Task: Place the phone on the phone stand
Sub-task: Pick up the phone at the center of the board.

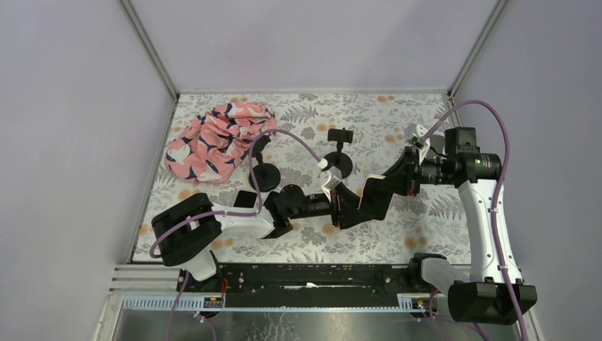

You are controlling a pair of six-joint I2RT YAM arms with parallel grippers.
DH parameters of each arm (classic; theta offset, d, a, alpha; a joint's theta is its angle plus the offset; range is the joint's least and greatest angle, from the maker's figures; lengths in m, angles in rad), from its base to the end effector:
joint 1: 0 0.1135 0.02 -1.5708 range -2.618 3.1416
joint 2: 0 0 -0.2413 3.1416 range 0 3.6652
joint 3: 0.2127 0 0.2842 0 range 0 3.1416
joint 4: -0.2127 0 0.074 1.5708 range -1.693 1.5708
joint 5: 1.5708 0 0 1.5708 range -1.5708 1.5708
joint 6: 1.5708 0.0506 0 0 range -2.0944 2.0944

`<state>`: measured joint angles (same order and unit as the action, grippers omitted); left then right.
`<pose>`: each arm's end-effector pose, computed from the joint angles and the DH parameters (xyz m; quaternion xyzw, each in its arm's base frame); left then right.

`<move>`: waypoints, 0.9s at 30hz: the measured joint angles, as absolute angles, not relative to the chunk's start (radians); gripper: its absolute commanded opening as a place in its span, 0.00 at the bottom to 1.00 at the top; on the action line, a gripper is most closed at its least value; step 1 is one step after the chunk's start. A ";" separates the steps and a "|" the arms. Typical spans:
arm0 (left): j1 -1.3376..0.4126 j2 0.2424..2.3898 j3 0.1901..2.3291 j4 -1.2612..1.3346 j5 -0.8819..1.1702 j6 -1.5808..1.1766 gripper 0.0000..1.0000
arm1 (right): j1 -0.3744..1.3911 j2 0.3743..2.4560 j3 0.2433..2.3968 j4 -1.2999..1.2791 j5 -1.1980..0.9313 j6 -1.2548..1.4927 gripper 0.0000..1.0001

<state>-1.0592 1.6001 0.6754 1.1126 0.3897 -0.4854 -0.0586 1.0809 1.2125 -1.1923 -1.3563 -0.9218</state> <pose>0.1599 -0.3241 0.1916 0.3201 0.5578 -0.6158 0.4552 0.2179 0.0367 0.3484 -0.4590 0.6182 0.4431 0.4591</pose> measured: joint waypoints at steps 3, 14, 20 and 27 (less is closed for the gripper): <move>-1.056 1.627 0.703 1.113 0.414 -0.506 0.44 | -0.059 1.077 1.199 -1.182 -1.357 -0.892 0.00; -1.050 1.652 0.714 1.139 0.472 -0.564 0.01 | -0.057 1.072 1.156 -1.145 -1.396 -0.817 0.02; -1.040 1.670 0.725 1.154 0.519 -0.613 0.00 | -0.059 1.045 1.119 -1.082 -1.410 -0.754 0.22; -1.043 1.627 0.676 1.153 0.483 -0.620 0.00 | -0.057 1.021 1.103 -0.965 -1.377 -0.653 1.00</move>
